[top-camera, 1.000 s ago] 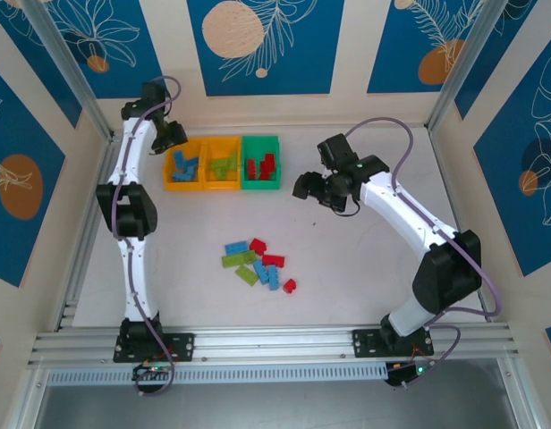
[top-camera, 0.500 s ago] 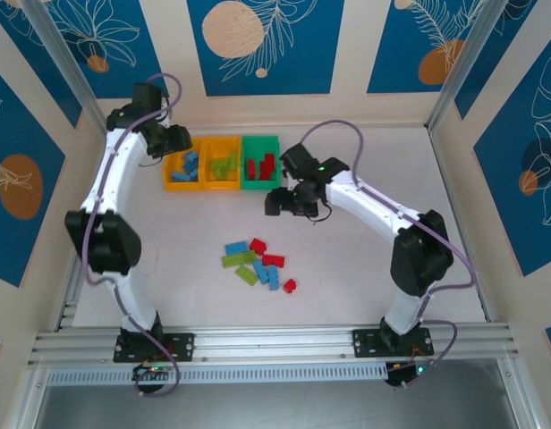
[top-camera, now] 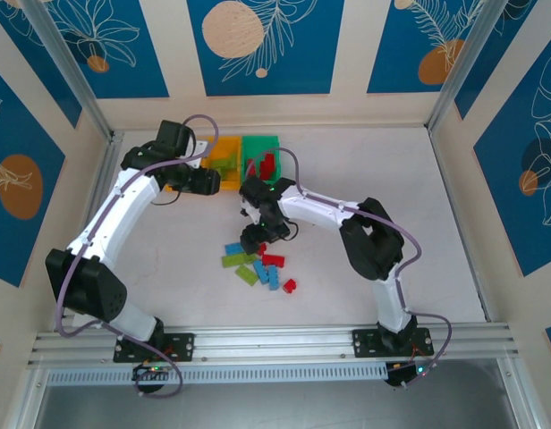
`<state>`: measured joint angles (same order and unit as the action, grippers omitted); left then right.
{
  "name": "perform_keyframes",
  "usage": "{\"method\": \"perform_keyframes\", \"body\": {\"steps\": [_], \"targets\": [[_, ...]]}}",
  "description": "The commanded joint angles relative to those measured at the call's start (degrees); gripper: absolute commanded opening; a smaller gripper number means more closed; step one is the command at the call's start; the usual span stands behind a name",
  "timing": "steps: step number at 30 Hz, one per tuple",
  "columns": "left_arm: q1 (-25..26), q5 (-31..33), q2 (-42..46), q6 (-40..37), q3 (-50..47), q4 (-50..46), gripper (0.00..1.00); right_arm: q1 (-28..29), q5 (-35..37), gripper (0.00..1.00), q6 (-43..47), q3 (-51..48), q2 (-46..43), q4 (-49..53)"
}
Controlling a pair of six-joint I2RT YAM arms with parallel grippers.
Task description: Sort the legos into containers by color
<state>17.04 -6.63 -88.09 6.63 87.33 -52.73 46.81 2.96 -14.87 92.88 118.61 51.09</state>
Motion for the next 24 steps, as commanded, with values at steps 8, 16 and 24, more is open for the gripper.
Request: {"method": "perform_keyframes", "body": {"steps": [8,16,24], "targets": [[-0.2,-0.8,1.6,-3.4,-0.6,2.1,0.57,-0.4,4.3,0.57,0.6,3.8,4.0,1.4],[-0.2,-3.6,1.9,-4.7,-0.9,1.8,0.62,-2.8,9.4,0.51,-2.8,4.1,4.0,2.9],[-0.1,-5.2,3.9,-4.8,-3.9,3.7,0.67,-3.2,-1.0,0.57,-0.1,6.2,6.0,1.0]]}}
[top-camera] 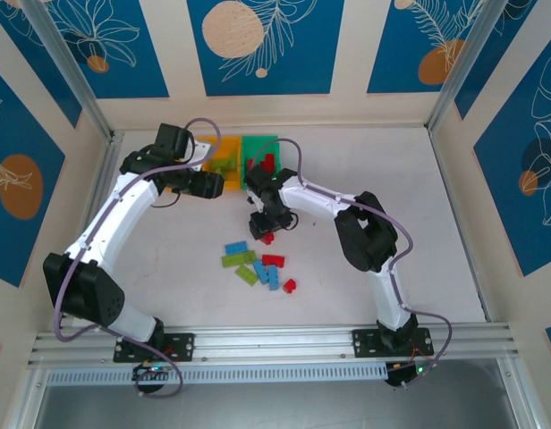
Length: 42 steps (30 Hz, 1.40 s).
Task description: Sort the legos into containers by color
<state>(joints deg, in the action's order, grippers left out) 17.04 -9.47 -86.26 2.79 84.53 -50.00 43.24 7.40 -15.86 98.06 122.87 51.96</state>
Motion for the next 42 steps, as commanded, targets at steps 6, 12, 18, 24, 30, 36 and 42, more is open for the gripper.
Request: {"method": "perform_keyframes", "body": {"steps": [6,12,18,24,30,36,42], "targets": [[-0.2,-4.9,3.9,-1.4,-4.8,3.6,0.73,-0.1,-3.7,0.47,0.4,2.8,4.8,1.1],[-0.2,-6.4,5.8,-4.1,-8.5,5.5,0.79,-1.2,-5.7,0.27,0.8,6.1,5.1,3.1],[-0.1,-7.0,11.5,-6.9,-14.8,10.3,0.82,-1.0,-6.1,0.51,1.0,5.4,4.2,4.4],[-0.1,-8.2,12.0,-6.2,-16.6,10.8,0.83,-0.5,-5.5,0.63,-0.2,7.9,7.6,5.1],[-0.2,-12.0,15.8,-9.6,-22.7,15.8,0.84,-0.5,-6.0,0.59,-1.8,12.7,12.1,6.6],[-0.1,-12.2,22.1,-16.3,-29.2,16.6,0.85,-1.0,-4.3,0.3,-2.5,13.7,10.0,7.3],[-0.1,-18.0,26.6,-24.7,-33.1,16.0,0.86,-4.0,-6.4,0.26,-5.5,19.0,4.2,6.8]]}}
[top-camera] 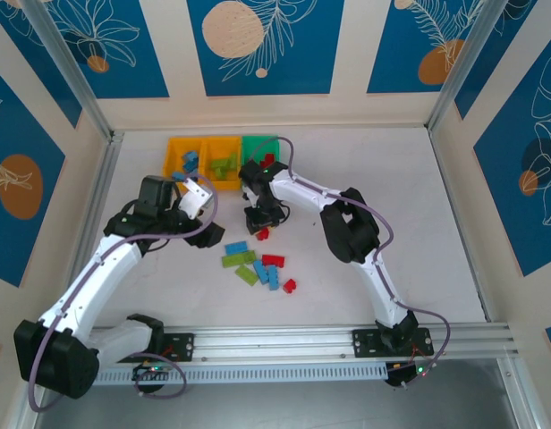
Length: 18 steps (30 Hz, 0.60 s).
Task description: Sort the legos into containers by color
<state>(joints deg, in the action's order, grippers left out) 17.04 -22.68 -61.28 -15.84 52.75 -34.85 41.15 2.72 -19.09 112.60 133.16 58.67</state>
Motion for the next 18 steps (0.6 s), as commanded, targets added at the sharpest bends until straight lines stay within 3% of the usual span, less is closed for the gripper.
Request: {"method": "perform_keyframes", "body": {"steps": [1,6,11,14,18], "targets": [[-0.1,-5.5,1.9,-6.8,-1.7,1.2,0.86,-2.5,-1.7,0.26,-3.0,6.0,-6.7,-1.0],[-0.1,-7.8,-0.3,-6.7,-0.9,3.1,0.86,-4.2,8.1,0.27,-7.2,13.6,-4.2,-7.7],[0.2,-5.3,-1.5,-5.4,-0.4,4.5,0.87,-6.3,16.6,0.27,-6.1,32.9,7.6,-7.3],[0.3,-2.9,-2.0,-4.7,0.0,4.0,0.88,-8.1,16.4,0.27,-4.6,42.8,14.5,-7.7],[0.3,-1.4,-2.8,-1.3,0.4,5.1,0.89,-9.9,12.2,0.3,-3.0,42.9,17.0,-17.0]]}}
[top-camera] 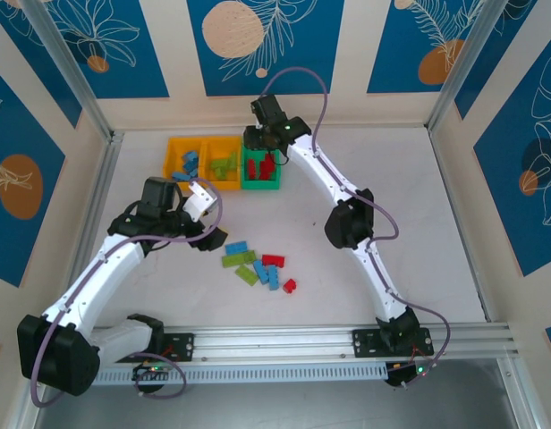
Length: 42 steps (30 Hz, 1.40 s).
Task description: Sort the legos into containers by color
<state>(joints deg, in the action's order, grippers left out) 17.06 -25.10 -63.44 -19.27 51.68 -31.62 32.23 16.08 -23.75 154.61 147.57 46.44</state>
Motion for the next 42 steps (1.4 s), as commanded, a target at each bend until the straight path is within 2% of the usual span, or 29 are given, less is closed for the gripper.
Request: {"method": "perform_keyframes", "body": {"steps": [1,3,6,9,14,18,22,27,30,33,42], "targets": [[0.3,0.7,-1.0,2.9,1.6,2.3,0.89,-1.2,-2.9,0.33,2.2,1.1,3.0,-7.0],[0.3,0.5,-1.8,4.0,1.9,2.6,0.9,-1.3,-5.4,0.42,3.2,3.3,4.3,-9.5],[0.3,1.5,-3.7,6.2,2.7,2.2,0.9,-0.9,-7.0,0.61,4.6,6.4,4.8,-8.4],[0.3,3.3,-5.6,8.6,3.7,1.2,0.91,-0.9,-5.7,0.68,3.0,5.6,1.6,-4.3],[0.9,2.9,-8.6,13.7,4.5,-0.3,0.91,-2.1,-8.1,0.68,-3.8,-1.7,-9.0,4.3],[3.6,6.7,-12.4,16.4,4.6,-1.6,0.91,-2.1,-10.8,0.69,-5.1,-15.6,-20.6,8.5],[5.7,8.4,-21.1,20.0,9.1,-6.4,0.9,-1.6,-10.3,0.71,-5.9,-33.0,-31.5,8.2],[7.9,10.6,-31.6,26.8,15.1,-11.0,0.93,-1.6,-10.5,0.76,-7.8,-46.2,-38.1,7.9],[8.6,11.7,-37.2,31.9,18.9,-15.7,0.98,-1.4,-10.8,0.78,-7.9,-47.1,-38.1,9.4],[10.5,14.7,-41.6,33.4,23.2,-21.6,1.0,-1.0,-10.8,0.78,-7.5,-45.5,-36.8,11.1],[15.6,19.7,-45.8,41.7,26.2,-27.6,1.0,-0.5,-11.2,0.79,-4.6,-41.4,-35.3,15.5]]}}
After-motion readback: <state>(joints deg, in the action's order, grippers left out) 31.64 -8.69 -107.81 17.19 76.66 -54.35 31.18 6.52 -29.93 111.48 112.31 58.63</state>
